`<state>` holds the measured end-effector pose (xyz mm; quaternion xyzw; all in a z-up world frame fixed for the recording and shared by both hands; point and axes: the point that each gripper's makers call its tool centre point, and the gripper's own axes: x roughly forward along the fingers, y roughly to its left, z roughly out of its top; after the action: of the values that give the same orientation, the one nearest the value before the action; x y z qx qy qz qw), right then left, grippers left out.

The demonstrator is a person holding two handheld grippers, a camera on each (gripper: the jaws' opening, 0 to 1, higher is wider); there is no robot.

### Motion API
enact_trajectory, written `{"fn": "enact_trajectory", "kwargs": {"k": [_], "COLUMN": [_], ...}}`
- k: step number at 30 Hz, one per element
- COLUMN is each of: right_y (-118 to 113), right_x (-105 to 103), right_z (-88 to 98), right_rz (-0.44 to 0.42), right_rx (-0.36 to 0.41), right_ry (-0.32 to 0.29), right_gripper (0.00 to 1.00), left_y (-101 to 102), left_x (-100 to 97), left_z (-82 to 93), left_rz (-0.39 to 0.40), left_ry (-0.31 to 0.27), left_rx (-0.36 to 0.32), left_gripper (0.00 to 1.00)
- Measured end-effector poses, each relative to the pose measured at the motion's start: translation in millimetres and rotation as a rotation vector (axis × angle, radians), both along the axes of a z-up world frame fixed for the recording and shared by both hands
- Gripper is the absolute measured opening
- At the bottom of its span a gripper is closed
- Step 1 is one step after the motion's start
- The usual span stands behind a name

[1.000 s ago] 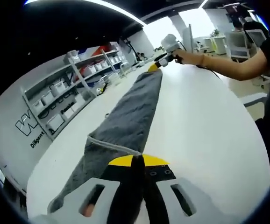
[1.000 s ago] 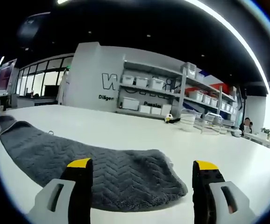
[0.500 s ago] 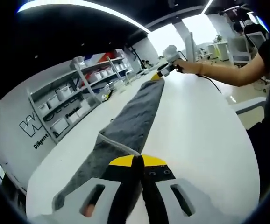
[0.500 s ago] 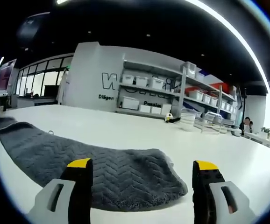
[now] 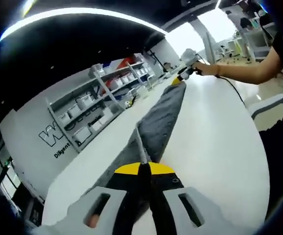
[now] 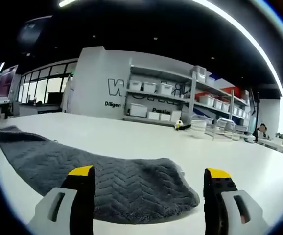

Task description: Open the folded towel by lifting each exposed corner and separating the folded layers until the towel lies flat within the target outline without major curled edges

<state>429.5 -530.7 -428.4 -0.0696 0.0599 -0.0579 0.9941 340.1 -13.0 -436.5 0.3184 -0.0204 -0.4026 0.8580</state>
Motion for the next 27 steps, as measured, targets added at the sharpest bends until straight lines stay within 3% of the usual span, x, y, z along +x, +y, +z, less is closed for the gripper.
{"fn": "enact_trajectory", "kwargs": {"k": [2,8,13,27], "right_y": [-0.5,-2.0,-3.1,-2.7], "right_x": [0.4,-0.4,1.7,-0.7], "right_z": [-1.5,-2.7,-3.3,-4.3], "right_rz": [-0.001,-0.006,-0.007,-0.007], "right_rx": [-0.003,0.005,-0.001,0.008], "right_ry": [0.009,0.011,0.017,0.017], "right_gripper": [0.93,0.93,0.93,0.93], "left_y": [4.0,21.0,27.8,32.2], "left_x": [-5.8,-13.5,-24.9,-45.1], "left_z": [4.5,5.9,16.2,9.7], "left_rz": [-0.018,-0.003,-0.006,0.01], "left_ry": [0.032,0.01,-0.016,-0.049], "left_rx": [-0.076,-0.082,-0.138,-0.134], "left_gripper": [0.04,0.04,0.04,0.04]}}
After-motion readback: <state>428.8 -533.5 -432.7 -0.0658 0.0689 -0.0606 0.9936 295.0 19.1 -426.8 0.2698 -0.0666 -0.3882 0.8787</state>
